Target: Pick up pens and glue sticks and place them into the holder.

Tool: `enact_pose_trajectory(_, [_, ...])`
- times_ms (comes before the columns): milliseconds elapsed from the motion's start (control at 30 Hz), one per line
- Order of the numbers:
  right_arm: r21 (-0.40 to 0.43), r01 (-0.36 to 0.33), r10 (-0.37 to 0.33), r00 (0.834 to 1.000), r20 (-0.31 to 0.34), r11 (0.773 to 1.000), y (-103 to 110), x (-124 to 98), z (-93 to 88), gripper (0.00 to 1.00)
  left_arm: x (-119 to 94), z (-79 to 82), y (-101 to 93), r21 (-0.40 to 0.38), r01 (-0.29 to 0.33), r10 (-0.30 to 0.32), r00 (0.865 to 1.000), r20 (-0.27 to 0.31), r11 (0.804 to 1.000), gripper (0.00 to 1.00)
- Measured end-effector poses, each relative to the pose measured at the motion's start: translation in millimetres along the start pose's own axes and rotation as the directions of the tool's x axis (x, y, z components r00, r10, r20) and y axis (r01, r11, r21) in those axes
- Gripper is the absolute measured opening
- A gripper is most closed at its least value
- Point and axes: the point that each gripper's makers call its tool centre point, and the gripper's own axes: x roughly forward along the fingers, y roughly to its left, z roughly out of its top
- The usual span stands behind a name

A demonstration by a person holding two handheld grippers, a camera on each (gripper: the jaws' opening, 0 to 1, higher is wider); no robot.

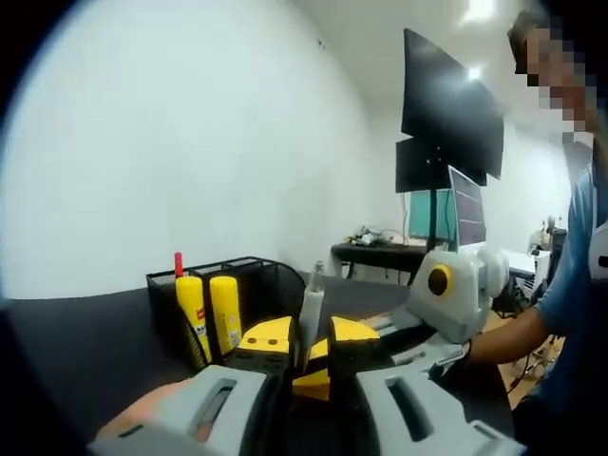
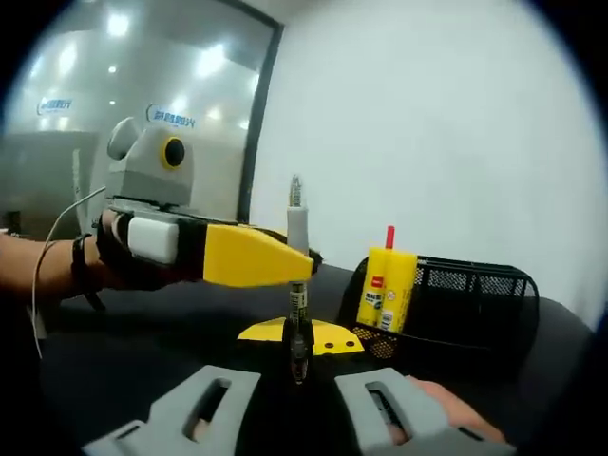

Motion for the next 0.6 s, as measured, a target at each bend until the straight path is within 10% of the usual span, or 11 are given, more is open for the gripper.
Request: enact_pose_trajectory(600, [-0.074, -0.009, 0.011, 0.999, 0.031, 0.997, 4.8, -5.1, 7.7, 0.09, -19.1, 4.7, 23.5, -0.009, -0.054, 0.054, 0.997, 0.046, 0.999, 0.06])
